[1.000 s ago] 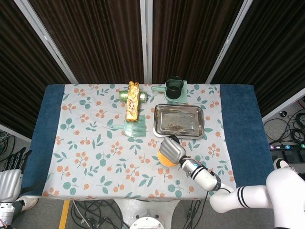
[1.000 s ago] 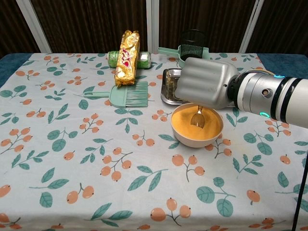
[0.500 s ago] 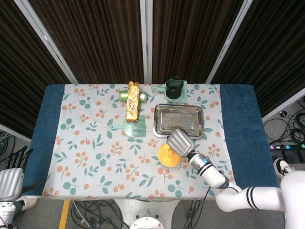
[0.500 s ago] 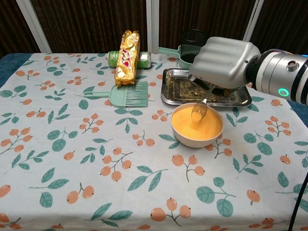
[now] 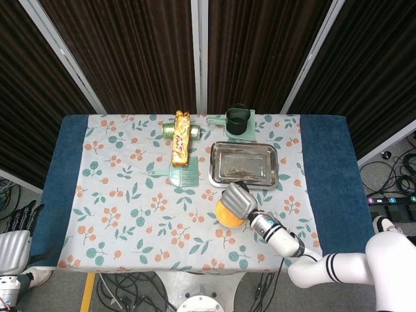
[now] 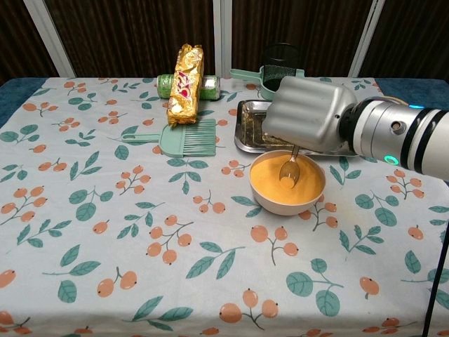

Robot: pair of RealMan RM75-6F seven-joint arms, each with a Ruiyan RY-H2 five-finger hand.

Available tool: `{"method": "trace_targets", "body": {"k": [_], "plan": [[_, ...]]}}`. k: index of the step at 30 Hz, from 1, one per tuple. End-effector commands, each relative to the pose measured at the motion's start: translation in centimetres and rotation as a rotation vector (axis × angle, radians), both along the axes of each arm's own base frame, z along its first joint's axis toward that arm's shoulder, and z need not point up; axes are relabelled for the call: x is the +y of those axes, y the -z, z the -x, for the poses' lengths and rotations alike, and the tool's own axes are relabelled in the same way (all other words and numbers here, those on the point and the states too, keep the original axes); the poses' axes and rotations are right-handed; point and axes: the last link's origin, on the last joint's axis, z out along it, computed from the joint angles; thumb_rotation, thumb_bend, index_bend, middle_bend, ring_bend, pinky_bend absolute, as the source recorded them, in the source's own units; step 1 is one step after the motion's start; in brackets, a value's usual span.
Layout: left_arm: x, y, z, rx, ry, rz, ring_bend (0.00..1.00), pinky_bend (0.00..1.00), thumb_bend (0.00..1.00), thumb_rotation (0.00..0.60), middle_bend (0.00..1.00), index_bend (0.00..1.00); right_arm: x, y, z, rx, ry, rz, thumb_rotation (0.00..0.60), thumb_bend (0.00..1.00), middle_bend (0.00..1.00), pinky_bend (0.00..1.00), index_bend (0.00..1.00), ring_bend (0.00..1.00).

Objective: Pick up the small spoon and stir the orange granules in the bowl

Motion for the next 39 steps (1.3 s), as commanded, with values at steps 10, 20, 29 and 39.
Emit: {"method": "trace_targets", "body": {"k": [10,20,29,39], "plan": [[0.1,0.1,0.0,0.0,0.007,0.0,0.05,0.09,0.0,0.6,0.08,0.11,0.1,-0.6,0.1,-0.237,0.255,-0.086,0.6,0.5,1.0,1.0,0.72,1.0],[0.4,0.0,-0.4,0.009,0.016,0.002,0.05,0.09,0.0,0.6,0.08,0.11,-1.0,-2.3,1.1,-0.371,0.389,-0.091,0.6,0.5,1.0,1.0,0.73,1.0],[0.5,-0.1,-0.7,0.015,0.022,0.002,0.05,0.09,0.0,0.6,0.08,0.11,-0.8,-3.4,1.6,-0.392,0.4,-0.102,0.6,0.5,1.0,1.0,0.73,1.0],[0.3,0.0,-0.6,0.01,0.016,0.004,0.05,0.09,0.0,0.6,0.08,0.11,0.4,-1.3,-0.1,-0.138,0.084,-0.073,0.6,0.5,1.0,1.0,0.74,1.0]]}}
